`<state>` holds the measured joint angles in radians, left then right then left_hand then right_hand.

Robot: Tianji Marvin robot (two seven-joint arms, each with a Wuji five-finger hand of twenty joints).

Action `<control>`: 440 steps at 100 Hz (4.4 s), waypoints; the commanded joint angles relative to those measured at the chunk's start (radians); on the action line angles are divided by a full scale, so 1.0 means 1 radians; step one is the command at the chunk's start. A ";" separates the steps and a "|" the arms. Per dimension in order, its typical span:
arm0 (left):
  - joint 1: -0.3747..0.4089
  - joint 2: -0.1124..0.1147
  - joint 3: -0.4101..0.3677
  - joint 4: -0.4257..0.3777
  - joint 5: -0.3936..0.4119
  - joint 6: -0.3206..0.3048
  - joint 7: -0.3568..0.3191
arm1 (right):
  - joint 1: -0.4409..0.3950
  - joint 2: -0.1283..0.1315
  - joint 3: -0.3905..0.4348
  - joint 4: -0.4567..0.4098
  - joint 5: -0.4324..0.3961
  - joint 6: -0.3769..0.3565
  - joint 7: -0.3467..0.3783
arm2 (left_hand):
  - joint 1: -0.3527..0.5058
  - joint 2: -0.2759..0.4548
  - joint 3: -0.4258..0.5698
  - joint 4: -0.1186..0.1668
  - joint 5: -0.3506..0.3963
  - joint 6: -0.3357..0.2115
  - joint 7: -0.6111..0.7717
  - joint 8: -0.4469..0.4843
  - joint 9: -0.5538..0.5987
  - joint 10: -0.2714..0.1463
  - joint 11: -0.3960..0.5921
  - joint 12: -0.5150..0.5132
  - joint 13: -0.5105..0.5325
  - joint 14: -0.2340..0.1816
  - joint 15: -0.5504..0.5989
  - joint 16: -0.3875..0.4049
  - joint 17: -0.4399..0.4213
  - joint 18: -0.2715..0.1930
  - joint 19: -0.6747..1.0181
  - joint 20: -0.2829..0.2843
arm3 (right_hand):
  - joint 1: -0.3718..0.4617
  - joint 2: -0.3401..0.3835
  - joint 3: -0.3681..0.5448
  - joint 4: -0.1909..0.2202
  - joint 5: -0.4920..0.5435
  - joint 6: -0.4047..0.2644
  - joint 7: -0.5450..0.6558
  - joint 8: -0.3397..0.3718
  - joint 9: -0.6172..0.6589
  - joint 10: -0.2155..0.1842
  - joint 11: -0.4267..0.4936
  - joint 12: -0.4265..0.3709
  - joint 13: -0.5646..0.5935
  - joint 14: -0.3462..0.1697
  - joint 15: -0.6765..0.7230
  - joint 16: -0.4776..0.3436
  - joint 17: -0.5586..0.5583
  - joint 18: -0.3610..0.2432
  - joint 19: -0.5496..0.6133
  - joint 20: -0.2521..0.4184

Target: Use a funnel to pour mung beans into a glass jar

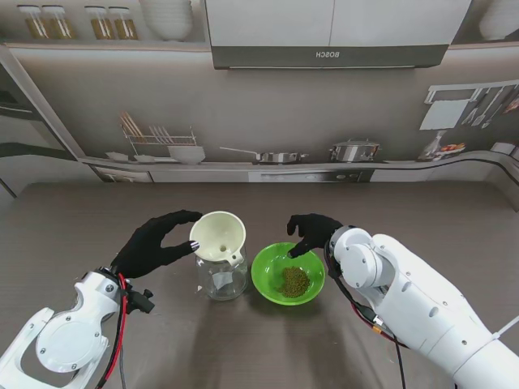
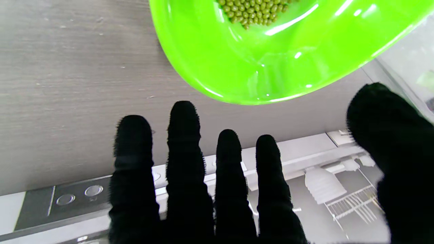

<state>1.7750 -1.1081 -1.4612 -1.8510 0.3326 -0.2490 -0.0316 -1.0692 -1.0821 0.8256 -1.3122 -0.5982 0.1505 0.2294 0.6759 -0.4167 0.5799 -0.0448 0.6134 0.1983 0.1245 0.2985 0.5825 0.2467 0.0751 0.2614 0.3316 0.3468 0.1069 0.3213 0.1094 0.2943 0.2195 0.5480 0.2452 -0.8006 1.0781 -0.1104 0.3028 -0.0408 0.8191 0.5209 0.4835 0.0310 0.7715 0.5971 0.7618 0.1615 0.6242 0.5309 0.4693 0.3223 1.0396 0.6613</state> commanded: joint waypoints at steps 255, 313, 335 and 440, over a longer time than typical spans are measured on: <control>0.003 -0.004 -0.005 -0.007 -0.040 0.029 -0.040 | 0.280 -0.116 -0.384 0.447 0.087 -0.187 -0.097 | 0.016 0.052 -0.064 0.023 0.035 0.002 0.007 0.010 0.033 0.016 0.003 0.012 0.025 0.027 0.006 0.008 0.008 0.004 -0.022 0.020 | 0.282 -0.220 0.394 -0.296 0.550 -0.078 0.549 -0.204 0.967 -0.101 0.270 0.267 0.555 -0.259 0.988 0.453 0.647 -0.315 0.533 0.123; 0.010 -0.009 -0.006 -0.015 -0.076 0.045 -0.032 | 0.232 -0.088 -0.279 0.384 0.225 -0.147 0.045 | 0.020 0.083 -0.091 0.022 0.045 0.007 0.008 0.010 0.035 0.032 0.000 0.011 0.028 0.040 0.004 0.008 0.005 0.011 -0.024 0.020 | 0.365 -0.042 0.444 -0.259 0.483 -0.075 0.530 -0.094 0.963 -0.132 0.499 0.320 0.559 -0.353 1.170 0.549 0.688 -0.273 0.727 0.175; 0.012 -0.011 -0.006 -0.018 -0.087 0.055 -0.029 | 0.205 -0.090 -0.225 0.368 0.289 -0.095 0.070 | 0.023 0.097 -0.105 0.022 0.045 0.012 0.007 0.009 0.035 0.036 -0.001 0.010 0.030 0.044 0.002 0.008 0.005 0.013 -0.024 0.021 | 0.391 -0.068 0.467 -0.262 0.549 -0.079 0.486 -0.057 0.964 -0.113 0.537 0.348 0.557 -0.356 1.185 0.586 0.699 -0.275 0.793 0.187; 0.010 -0.012 -0.009 -0.015 -0.096 0.070 -0.029 | 0.112 -0.097 0.000 0.230 0.481 0.200 0.081 | 0.034 0.103 -0.121 0.024 0.046 0.014 0.005 0.007 0.039 0.039 -0.001 0.010 0.028 0.045 -0.002 0.008 0.001 0.015 -0.025 0.023 | 0.426 -0.074 0.458 -0.259 0.577 -0.030 0.448 -0.026 0.964 -0.064 0.547 0.354 0.556 -0.319 1.192 0.611 0.702 -0.245 0.826 0.191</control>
<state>1.7840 -1.1161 -1.4691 -1.8627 0.2396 -0.1807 -0.0406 -0.9564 -1.1769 0.8216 -1.0640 -0.1139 0.3496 0.2982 0.6871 -0.3536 0.4732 -0.0383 0.6536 0.2132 0.1306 0.3055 0.5955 0.2877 0.0769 0.2639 0.3425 0.3856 0.1069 0.3213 0.1196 0.3062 0.2191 0.5593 0.5610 -0.9078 1.3984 -0.4075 0.8089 -0.0257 1.2503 0.4588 1.3532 -0.1089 1.2625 0.9400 1.2862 -0.0610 1.7111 1.1232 1.1162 0.0873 1.7272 0.8292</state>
